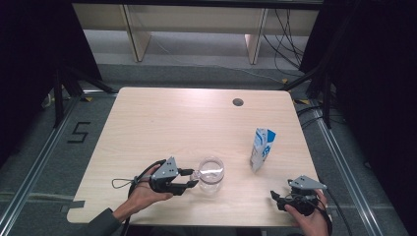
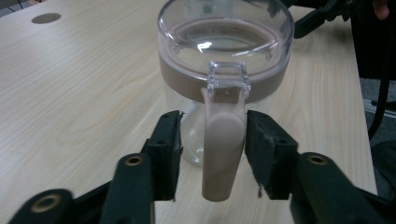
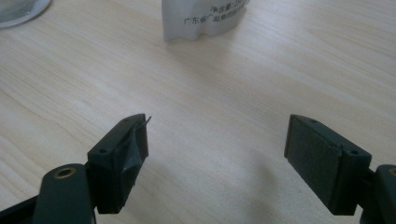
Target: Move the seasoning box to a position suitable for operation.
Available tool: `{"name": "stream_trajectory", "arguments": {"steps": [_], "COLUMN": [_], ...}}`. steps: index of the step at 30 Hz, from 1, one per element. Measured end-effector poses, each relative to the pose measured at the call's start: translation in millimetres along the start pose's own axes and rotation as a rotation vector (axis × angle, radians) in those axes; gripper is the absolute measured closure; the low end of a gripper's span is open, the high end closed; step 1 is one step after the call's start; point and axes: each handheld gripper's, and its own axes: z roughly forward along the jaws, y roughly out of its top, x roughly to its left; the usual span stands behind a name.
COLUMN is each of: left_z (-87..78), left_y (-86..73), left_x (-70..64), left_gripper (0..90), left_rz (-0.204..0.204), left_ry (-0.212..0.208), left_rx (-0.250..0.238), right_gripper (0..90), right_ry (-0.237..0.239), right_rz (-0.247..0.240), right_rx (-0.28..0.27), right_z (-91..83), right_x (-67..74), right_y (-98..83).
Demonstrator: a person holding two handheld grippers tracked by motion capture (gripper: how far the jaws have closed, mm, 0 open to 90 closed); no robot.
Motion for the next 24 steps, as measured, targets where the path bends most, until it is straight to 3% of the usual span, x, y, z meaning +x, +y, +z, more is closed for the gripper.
{"name": "stream_trajectory", "arguments": {"steps": [2,5,7,8,10,13,16,19,20,24], "left_z": [-5.6,-11.4,-13.2,-13.2,-11.1,-10.5,-13.1,-19.0,-21.2,-29.4], "left_y": [1.4,3.4,3.9,4.1,3.3,3.0,4.1,5.9,7.2,11.2], "left_x": [-0.5,-1.6,-5.4,-4.8,-6.7,-5.0,-5.6,-8.0,-7.3,-12.1], "left_gripper": [51.1,45.3,42.0,40.2,40.7,40.2,36.5,41.5,43.4,47.8], "left_rz": [-0.019,-0.023,-0.033,-0.016,-0.033,-0.018,-0.057,-0.099,-0.076,-0.092], "left_ry": [0.016,0.003,0.016,0.018,0.03,0.031,0.036,0.038,0.028,0.038], "left_rx": [-0.013,-0.021,-0.022,-0.013,-0.005,0.0,-0.017,-0.052,-0.066,-0.105], "right_gripper": [22.6,22.5,22.5,22.5,22.5,22.5,22.5,22.5,22.5,22.5], "right_ry": [0.002,0.004,0.016,0.021,0.001,0.006,0.008,0.009,0.009,0.011], "right_rz": [0.0,0.001,0.035,0.018,0.021,0.025,0.026,0.026,0.027,0.025], "right_rx": [-0.002,0.001,0.013,0.009,0.011,0.01,0.007,0.007,0.006,0.011], "right_z": [-0.4,-0.2,-0.7,-0.2,-1.4,-1.3,-1.1,-1.3,-1.2,-1.3], "right_x": [0.2,-0.4,1.1,-0.7,-0.7,-0.5,-0.9,-0.8,-0.6,-0.5], "right_y": [0.2,-0.6,-0.6,-1.1,-0.8,-0.9,-1.1,-1.1,-1.0,-0.8]}}
